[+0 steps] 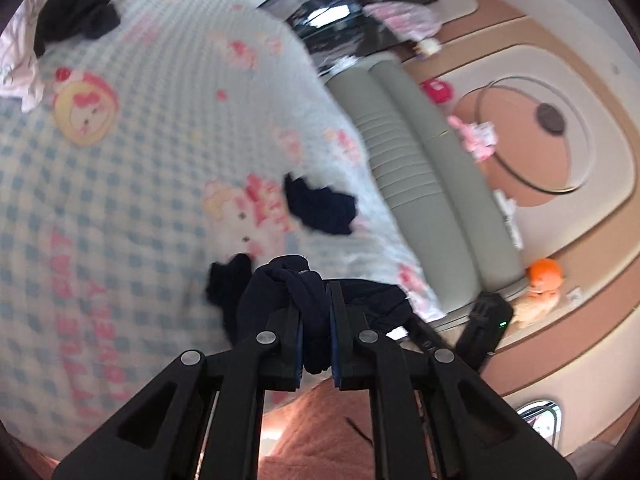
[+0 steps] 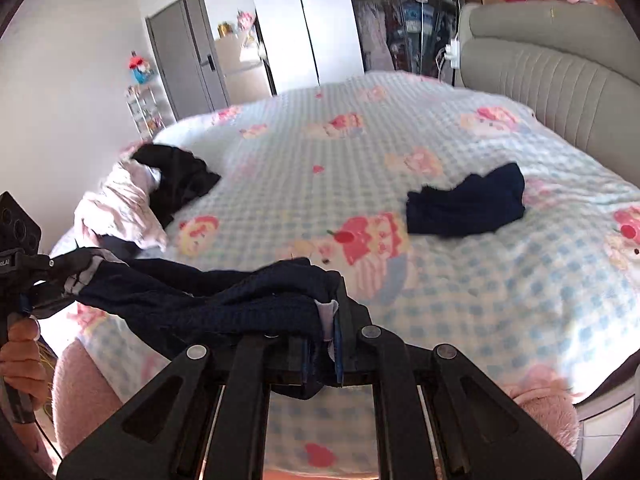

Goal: Fold clothes

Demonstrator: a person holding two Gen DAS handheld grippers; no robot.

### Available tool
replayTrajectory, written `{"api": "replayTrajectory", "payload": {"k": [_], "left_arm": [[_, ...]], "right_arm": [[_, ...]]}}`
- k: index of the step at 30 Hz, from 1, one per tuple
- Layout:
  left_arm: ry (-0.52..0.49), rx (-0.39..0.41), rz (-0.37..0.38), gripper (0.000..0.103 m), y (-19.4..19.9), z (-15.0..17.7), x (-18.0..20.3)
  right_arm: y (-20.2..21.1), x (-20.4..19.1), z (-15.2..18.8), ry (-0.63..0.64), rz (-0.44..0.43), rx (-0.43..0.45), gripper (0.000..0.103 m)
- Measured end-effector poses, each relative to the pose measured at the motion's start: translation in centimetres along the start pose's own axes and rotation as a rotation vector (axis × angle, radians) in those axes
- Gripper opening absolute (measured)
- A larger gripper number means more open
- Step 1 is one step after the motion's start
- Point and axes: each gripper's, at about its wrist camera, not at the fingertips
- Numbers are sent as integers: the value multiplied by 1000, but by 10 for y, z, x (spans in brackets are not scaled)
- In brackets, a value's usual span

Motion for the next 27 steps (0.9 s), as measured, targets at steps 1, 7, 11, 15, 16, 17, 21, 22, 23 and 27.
{"api": "replayTrajectory", "payload": {"k": [1, 7, 11, 15, 16, 17, 21, 22, 23, 27], "left_arm": [[0, -23, -38, 10, -13, -9, -3], [-367, 208, 71, 10, 34, -71, 120], [-397, 304, 66, 13, 73, -74, 137], [-257, 250, -43, 14, 67, -46, 79], [-190, 214, -78, 14, 57, -35, 52], [-123, 177, -112, 14, 47, -24, 25], [150, 0, -244, 13, 0, 26, -92], [211, -33, -277, 15, -6, 38, -113], [269, -62, -308, 17, -11, 48, -132], [252, -3, -220, 56, 11, 77, -128]], "right_arm": [[-6, 5, 0, 6, 11, -22, 7], [53, -4, -82, 88, 12, 252, 7], [106, -12, -110, 98, 13, 441, 8], [91, -16, -72, 65, -51, 328, 9], [78, -18, -55, 61, -60, 271, 9], [53, -19, -31, 58, -66, 185, 9], [-32, -19, 54, 25, -78, -160, 9], [-52, -17, 73, 13, -78, -247, 11], [-71, -15, 92, 0, -79, -333, 13], [-62, -13, 115, -31, -107, -366, 23]]}}
Point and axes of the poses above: each gripper's, at about its wrist camera, not at the fingertips, and y roughly against the way its jaws point, x to its right, z to its underside, and after that the axes turned 7 degrees about z, right-handed
